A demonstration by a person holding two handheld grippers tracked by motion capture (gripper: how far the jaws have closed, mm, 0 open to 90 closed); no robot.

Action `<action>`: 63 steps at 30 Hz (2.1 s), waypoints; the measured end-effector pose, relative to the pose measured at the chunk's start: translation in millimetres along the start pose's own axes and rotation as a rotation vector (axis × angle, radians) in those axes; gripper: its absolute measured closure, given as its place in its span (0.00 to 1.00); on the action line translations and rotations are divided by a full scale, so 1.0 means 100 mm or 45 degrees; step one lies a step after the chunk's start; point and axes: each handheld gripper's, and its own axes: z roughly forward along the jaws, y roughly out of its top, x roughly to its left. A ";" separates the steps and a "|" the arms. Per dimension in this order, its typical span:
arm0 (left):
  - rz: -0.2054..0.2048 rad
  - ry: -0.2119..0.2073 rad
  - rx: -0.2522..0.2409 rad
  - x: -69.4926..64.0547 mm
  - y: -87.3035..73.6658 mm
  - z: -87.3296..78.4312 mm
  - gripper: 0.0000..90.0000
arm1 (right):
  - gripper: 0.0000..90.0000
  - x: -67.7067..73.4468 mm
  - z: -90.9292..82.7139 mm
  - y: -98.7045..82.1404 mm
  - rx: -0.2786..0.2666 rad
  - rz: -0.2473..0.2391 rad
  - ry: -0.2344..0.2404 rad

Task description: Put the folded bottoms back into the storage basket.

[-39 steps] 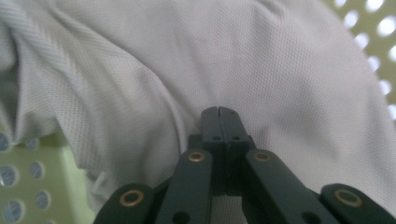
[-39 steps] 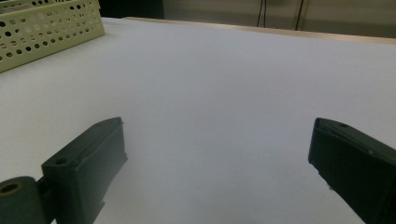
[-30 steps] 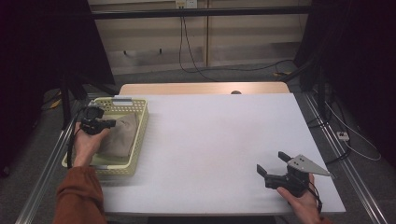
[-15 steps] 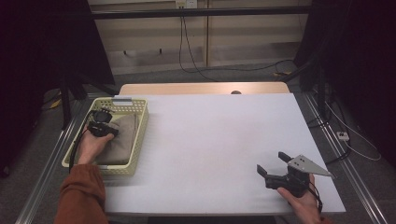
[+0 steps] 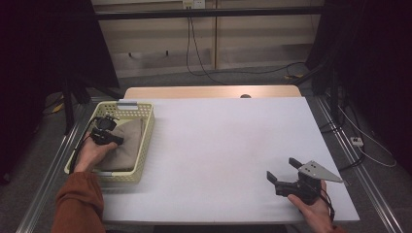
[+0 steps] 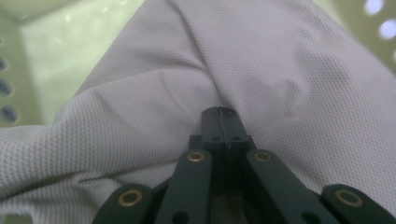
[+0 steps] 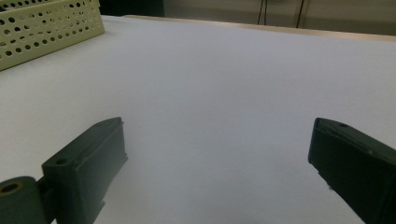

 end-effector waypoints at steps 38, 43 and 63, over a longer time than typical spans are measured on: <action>-0.172 0.149 -0.046 0.26 -0.05 -0.01 1.00 | 0.04 0.00 0.00 0.00 -0.002 -0.008 0.002; -0.167 0.151 -0.118 0.29 -0.06 0.05 1.00 | 0.04 0.00 -0.01 0.00 -0.004 -0.006 0.003; -0.188 0.132 0.042 0.23 -0.05 -0.07 1.00 | 0.04 -0.01 0.01 0.00 -0.007 -0.005 0.002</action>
